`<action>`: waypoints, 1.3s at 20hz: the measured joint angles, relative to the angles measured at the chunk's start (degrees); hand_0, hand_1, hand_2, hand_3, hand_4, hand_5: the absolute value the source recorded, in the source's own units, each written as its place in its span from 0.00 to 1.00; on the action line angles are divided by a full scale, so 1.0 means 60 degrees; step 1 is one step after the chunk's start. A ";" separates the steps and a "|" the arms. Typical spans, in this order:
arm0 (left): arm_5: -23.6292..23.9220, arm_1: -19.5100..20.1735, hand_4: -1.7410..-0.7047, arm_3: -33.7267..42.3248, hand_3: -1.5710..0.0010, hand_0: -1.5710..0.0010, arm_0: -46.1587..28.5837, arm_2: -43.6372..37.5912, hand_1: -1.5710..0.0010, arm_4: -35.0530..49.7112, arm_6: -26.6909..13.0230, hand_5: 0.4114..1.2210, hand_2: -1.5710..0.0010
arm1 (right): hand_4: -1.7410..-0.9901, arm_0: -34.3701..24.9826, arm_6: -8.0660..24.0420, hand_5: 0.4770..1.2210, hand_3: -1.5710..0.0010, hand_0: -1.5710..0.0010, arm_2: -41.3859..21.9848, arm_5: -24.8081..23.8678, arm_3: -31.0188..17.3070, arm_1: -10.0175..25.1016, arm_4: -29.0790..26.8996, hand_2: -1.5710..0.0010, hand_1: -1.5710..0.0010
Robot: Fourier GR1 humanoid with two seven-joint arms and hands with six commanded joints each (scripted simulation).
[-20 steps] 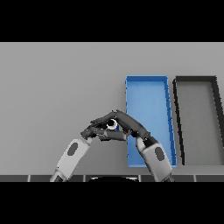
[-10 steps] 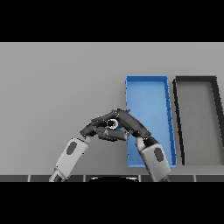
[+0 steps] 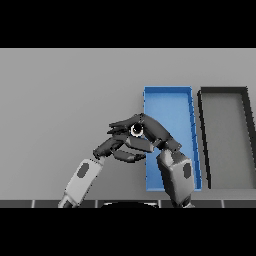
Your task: Pick up the blue pipe and place it into the blue bin.
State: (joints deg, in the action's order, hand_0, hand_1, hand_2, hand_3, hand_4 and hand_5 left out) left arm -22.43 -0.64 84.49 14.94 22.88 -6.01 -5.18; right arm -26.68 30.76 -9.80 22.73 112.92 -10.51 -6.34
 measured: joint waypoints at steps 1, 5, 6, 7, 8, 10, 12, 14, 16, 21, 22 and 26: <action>-0.0015 0.0015 0.75 -0.0023 1.00 1.00 0.0017 0.0012 1.00 -0.0027 -0.0011 0.08 1.00 | 0.33 -0.0413 0.0225 1.00 0.00 0.00 0.0374 -0.0087 0.0135 0.0101 -0.0400 0.00 0.00; -0.0111 0.0175 0.76 0.0224 1.00 1.00 0.0005 -0.0075 1.00 0.0107 -0.0133 0.08 1.00 | 0.32 -0.2246 0.0593 1.00 0.00 0.00 0.1521 -0.1213 -0.0240 0.0994 -0.1662 0.00 0.00; -0.0087 0.0168 0.76 0.0127 1.00 1.00 0.0003 -0.0064 1.00 0.0037 -0.0089 0.07 1.00 | 0.32 -0.2671 0.0592 1.00 0.00 0.00 0.1926 -0.1548 -0.0303 0.1207 -0.1758 0.00 0.00; -0.0086 0.0150 0.77 0.0186 1.00 1.00 -0.0017 -0.0016 1.00 0.0015 0.0010 0.07 1.00 | 0.32 -0.3052 0.0605 1.00 0.00 0.00 0.2276 -0.1833 -0.0342 0.1460 -0.1776 0.00 0.00; -0.0152 0.0247 0.77 0.0335 1.00 1.00 -0.0181 0.0039 1.00 0.0027 0.0267 0.07 1.00 | 0.32 -0.3258 0.0667 1.00 0.00 0.00 0.2615 -0.2039 -0.0411 0.1835 -0.1803 0.00 0.00; -0.0095 0.0284 0.76 0.0530 1.00 1.00 -0.0176 0.0044 1.00 0.0005 0.0105 0.07 1.00 | 0.32 -0.3486 0.0692 1.00 0.00 0.00 0.3064 -0.2078 -0.0724 0.2434 -0.1730 0.00 0.00; -0.0078 0.0336 0.76 0.0653 1.00 1.00 -0.0324 -0.0001 1.00 0.0080 -0.0012 0.07 1.00 | 0.32 -0.3392 0.0657 1.00 0.00 0.00 0.3476 -0.2093 -0.1104 0.2735 -0.1199 0.00 0.00; 0.0002 0.0275 0.76 0.0647 1.00 1.00 -0.0355 0.0018 1.00 0.0039 -0.0203 0.08 1.00 | 0.32 -0.2995 0.0694 1.00 0.00 0.00 0.3803 -0.2154 -0.1133 0.2914 -0.0939 0.00 0.00; -0.0019 0.0355 0.77 0.0689 1.00 1.00 -0.0277 -0.0064 1.00 0.0091 -0.0225 0.07 1.00 | 0.32 -0.2294 0.0694 1.00 0.00 0.00 0.4011 -0.2113 -0.1163 0.3030 -0.0726 0.00 0.00; 0.0057 0.0255 0.77 0.0424 1.00 1.00 -0.0220 -0.0015 1.00 -0.0065 0.0068 0.06 1.00 | 0.32 -0.0752 0.0694 1.00 0.00 0.00 0.4072 -0.2287 -0.1613 0.3297 -0.0114 0.00 0.00; 0.0130 0.0240 0.78 0.0362 1.00 1.00 -0.0164 -0.0032 1.00 -0.0135 0.0087 0.06 1.00 | 0.32 -0.0438 0.0694 1.00 0.00 0.00 0.3983 -0.2491 -0.1731 0.3516 -0.0146 0.00 0.00; 0.0161 0.0380 0.79 0.0409 1.00 1.00 -0.0142 -0.0103 1.00 -0.0163 0.0243 0.06 1.00 | 0.32 0.1186 0.0694 1.00 0.00 0.00 0.3155 -0.3367 -0.1703 0.3699 -0.0021 0.00 0.00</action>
State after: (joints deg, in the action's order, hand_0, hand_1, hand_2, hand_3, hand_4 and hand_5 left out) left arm -21.47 1.65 86.95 14.09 22.26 -6.99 -3.72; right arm -19.56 34.93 9.12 2.53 102.70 11.68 -6.47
